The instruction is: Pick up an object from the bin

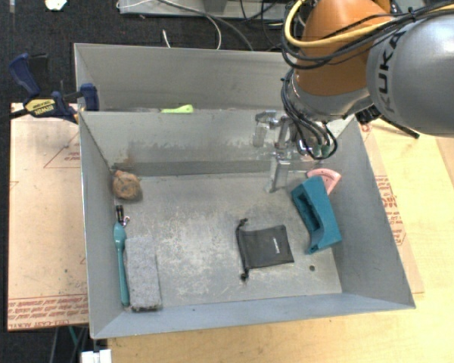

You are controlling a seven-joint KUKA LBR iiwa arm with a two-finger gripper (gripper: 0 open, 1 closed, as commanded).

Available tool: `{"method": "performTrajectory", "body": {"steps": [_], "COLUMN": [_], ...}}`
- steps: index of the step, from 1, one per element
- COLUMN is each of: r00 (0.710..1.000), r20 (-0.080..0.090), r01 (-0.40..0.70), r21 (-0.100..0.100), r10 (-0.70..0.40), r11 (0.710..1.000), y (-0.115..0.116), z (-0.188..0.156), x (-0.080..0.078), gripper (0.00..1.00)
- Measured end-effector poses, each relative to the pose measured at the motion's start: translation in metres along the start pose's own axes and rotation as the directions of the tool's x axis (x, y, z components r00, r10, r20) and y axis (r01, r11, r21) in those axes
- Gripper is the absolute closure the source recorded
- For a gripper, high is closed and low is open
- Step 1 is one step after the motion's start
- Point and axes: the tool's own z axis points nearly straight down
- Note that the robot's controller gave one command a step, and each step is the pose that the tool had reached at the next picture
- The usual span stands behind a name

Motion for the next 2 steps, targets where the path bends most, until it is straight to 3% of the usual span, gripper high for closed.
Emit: {"method": "performTrajectory", "body": {"steps": [1,2], "r00": [1.000,0.992], "r20": [0.008,0.009], "r01": [0.000,0.125], "r21": [0.000,0.001], "r10": [0.000,-0.125], "r11": [1.000,0.992], "y": [0.000,-0.018], "z": [-0.005,0.059], "x": [-0.001,0.044], "gripper": [0.00,0.00]}}
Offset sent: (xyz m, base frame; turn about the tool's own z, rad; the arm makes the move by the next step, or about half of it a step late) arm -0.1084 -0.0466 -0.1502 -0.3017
